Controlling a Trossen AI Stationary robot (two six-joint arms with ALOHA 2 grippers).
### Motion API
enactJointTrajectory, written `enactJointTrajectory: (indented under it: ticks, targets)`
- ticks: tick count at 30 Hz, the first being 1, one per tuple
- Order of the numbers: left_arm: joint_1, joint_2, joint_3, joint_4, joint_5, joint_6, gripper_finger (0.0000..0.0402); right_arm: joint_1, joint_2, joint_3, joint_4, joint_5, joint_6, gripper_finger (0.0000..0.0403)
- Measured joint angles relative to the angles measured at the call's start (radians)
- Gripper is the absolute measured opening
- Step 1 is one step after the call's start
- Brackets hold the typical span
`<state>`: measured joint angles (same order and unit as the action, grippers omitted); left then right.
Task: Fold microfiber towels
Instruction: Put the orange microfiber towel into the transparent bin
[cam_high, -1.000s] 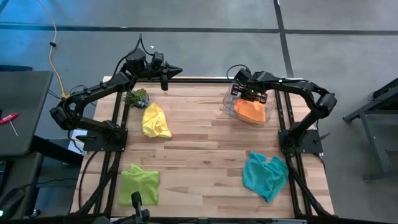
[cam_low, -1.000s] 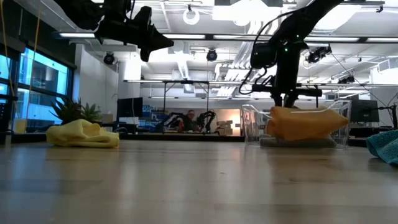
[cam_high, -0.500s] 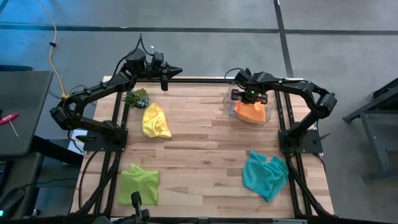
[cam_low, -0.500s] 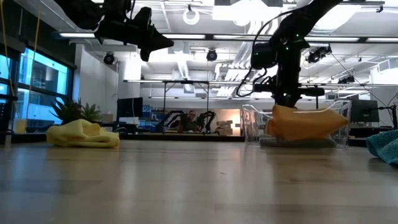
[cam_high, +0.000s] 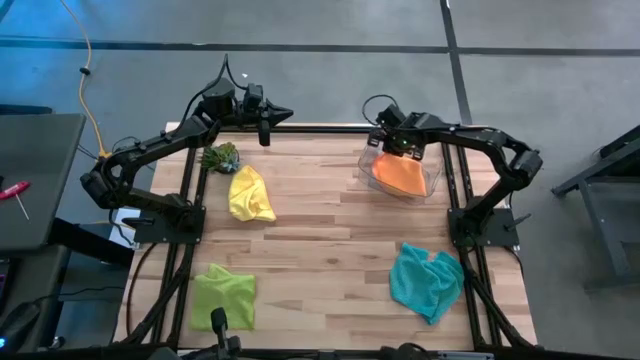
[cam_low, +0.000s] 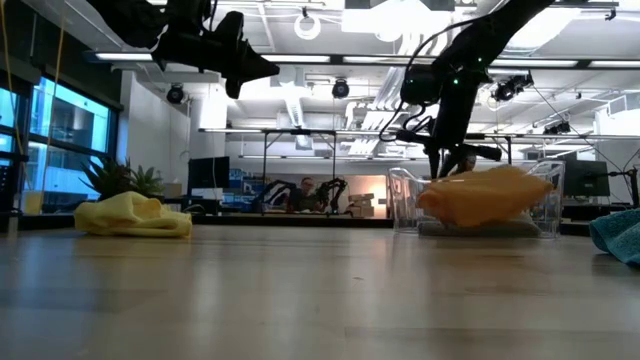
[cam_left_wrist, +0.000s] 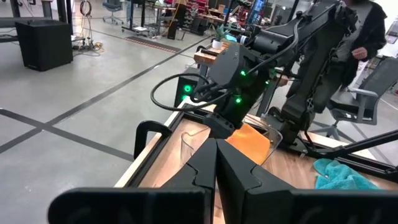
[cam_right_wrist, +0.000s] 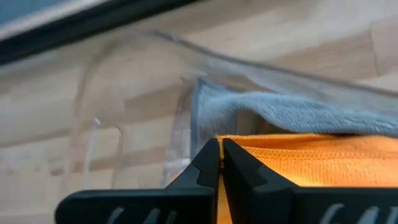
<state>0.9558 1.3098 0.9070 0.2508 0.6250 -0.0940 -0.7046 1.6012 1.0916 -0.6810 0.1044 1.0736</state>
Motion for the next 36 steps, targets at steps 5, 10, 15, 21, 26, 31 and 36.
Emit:
enactJointTrajectory:
  ticks: [5,10,15,21,26,31,36]
  targets:
    - [0.0,0.0,0.0,0.0,0.0,0.0,0.0,-0.017,0.0,0.0,0.048,0.059,0.059,0.0]
    - [0.0,0.0,0.0,0.0,0.0,-0.001,0.0,-0.032,0.0,0.0,0.075,0.094,0.101,0.0]
    - [0.0,0.0,0.0,0.0,0.0,-0.006,0.0,-0.035,0.0,0.0,-0.005,0.094,0.089,0.0]
    - [0.0,0.0,0.0,0.0,-0.001,-0.007,0.0,-0.035,0.002,0.0,0.01,0.087,0.116,0.0]
    - [0.0,0.0,0.0,0.0,-0.004,-0.007,0.0,-0.035,0.002,0.0,0.025,0.086,0.123,0.0005]
    - [0.0,0.0,0.0,0.0,-0.004,-0.007,0.0,-0.035,0.002,0.0,0.023,0.086,0.111,0.0062]
    - [0.0,0.0,0.0,0.0,-0.004,-0.007,0.0,-0.038,-0.015,0.0,0.016,0.097,0.093,0.0148]
